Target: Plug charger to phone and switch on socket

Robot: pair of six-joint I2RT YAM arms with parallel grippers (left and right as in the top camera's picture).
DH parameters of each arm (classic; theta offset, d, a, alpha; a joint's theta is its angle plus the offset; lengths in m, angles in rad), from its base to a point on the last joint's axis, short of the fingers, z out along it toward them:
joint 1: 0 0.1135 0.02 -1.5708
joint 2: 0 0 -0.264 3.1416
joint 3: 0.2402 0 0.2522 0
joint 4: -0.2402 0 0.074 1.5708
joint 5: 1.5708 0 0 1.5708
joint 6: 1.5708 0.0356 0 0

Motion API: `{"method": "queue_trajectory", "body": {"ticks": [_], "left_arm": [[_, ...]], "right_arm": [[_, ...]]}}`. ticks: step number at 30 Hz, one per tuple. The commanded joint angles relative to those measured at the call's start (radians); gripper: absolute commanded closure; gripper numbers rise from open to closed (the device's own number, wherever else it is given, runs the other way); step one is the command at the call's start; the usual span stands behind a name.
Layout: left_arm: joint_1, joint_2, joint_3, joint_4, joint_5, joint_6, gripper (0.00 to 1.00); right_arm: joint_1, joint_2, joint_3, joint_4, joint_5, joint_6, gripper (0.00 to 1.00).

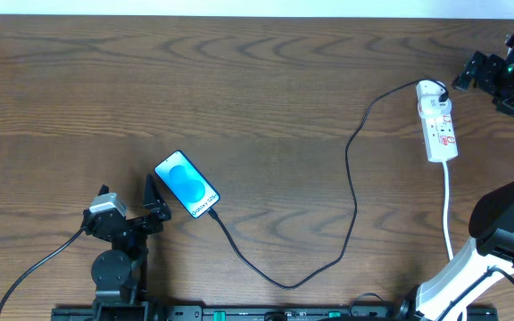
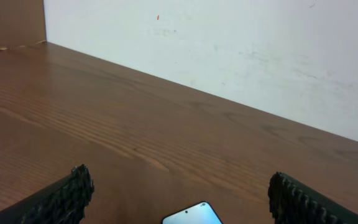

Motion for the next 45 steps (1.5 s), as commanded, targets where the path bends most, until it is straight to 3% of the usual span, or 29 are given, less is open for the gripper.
{"method": "queue_trajectory", "body": {"ticks": [1,11,15,22,30,37,45], "left_arm": [[0.006,-0.01,-0.01,-0.052,-0.013,0.01,0.08],[0.006,-0.01,-0.01,-0.055,0.0,0.011,0.08],[0.006,-0.01,-0.01,-0.063,0.121,0.15,0.08],[0.006,-0.01,-0.01,-0.059,0.176,0.217,0.08],[0.006,-0.01,-0.01,-0.057,0.173,0.208,0.08],[0.007,-0.01,-0.01,0.116,0.175,0.22,0.08],[0.044,-0.01,-0.01,-0.055,0.187,0.259,0.08]], "right_arm": [[0.002,-0.01,0.002,-0.002,0.004,0.011,0.01],[0.002,-0.01,0.002,-0.002,0.004,0.011,0.01],[0.002,-0.01,0.002,-0.002,0.004,0.011,0.01],[0.002,-0.01,0.002,-0.002,0.004,0.011,0.01],[0.002,-0.01,0.002,-0.002,0.004,0.011,0.01],[0.002,-0.01,0.002,-0.002,0.004,0.011,0.01],[0.002,-0.01,0.002,-0.002,0.004,0.011,0.01]]}}
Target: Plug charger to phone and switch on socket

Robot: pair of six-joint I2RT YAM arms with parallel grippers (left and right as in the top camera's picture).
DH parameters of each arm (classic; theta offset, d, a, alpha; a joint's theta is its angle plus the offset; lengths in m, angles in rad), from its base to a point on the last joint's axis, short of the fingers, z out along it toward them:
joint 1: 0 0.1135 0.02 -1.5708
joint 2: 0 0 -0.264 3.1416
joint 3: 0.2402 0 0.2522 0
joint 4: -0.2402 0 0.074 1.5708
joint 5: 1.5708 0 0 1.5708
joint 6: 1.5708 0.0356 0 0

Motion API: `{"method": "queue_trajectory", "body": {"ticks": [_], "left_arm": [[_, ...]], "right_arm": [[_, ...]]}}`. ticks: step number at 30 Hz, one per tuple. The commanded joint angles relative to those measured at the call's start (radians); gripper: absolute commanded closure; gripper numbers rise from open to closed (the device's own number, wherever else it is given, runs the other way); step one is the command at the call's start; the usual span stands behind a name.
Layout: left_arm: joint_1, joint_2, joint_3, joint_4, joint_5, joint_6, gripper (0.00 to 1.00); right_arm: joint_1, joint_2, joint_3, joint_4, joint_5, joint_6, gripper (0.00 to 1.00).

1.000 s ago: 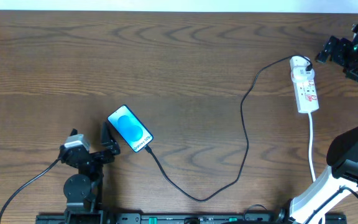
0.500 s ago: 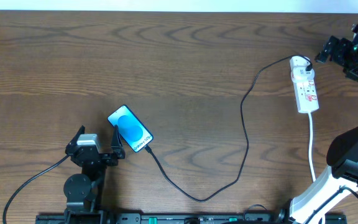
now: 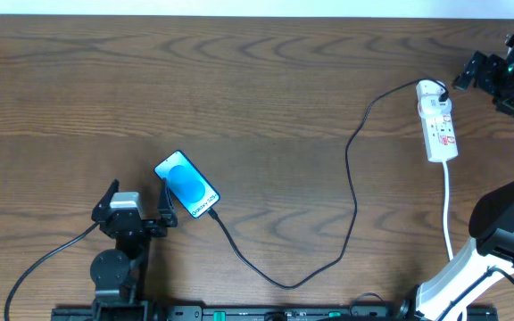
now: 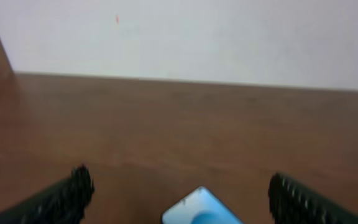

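Note:
A phone (image 3: 186, 184) with a lit blue screen lies on the wooden table (image 3: 239, 80), with a black charger cable (image 3: 351, 192) plugged into its lower end. The cable runs right and up to a white power strip (image 3: 438, 122). My left gripper (image 3: 136, 198) stands open just left of the phone; in the left wrist view the phone's corner (image 4: 201, 210) shows between the spread fingers (image 4: 64, 196). My right gripper (image 3: 484, 71) hovers at the far right, beside the strip's plug end; its jaws are too small to read.
The white cord (image 3: 447, 214) of the power strip trails down to the table's front edge. The right arm's base (image 3: 498, 232) stands at the lower right. A white wall (image 4: 185, 37) borders the table's far side.
My left gripper has turned and shifted slightly right, now facing straight toward the far wall with the phone's corner more between its fingers. The right arm, phone and cable are unchanged.

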Motion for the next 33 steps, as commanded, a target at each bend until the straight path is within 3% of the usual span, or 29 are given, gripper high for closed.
{"method": "queue_trajectory", "body": {"ticks": [1,14,25,33], "left_arm": [[0.022,-0.01,-0.008,-0.045,0.029,0.029,0.08],[0.025,-0.01,-0.008,-0.044,0.032,0.01,0.08],[0.129,-0.009,-0.008,-0.045,0.032,0.01,0.08],[0.132,-0.006,-0.008,-0.045,0.032,0.01,0.08]], "right_arm": [[0.002,-0.01,0.002,-0.001,0.004,0.011,0.01],[0.002,-0.01,0.002,-0.001,0.004,0.011,0.01],[0.002,-0.01,0.002,-0.001,0.004,0.011,0.01],[0.002,-0.01,0.002,-0.001,0.004,0.011,0.01]]}}
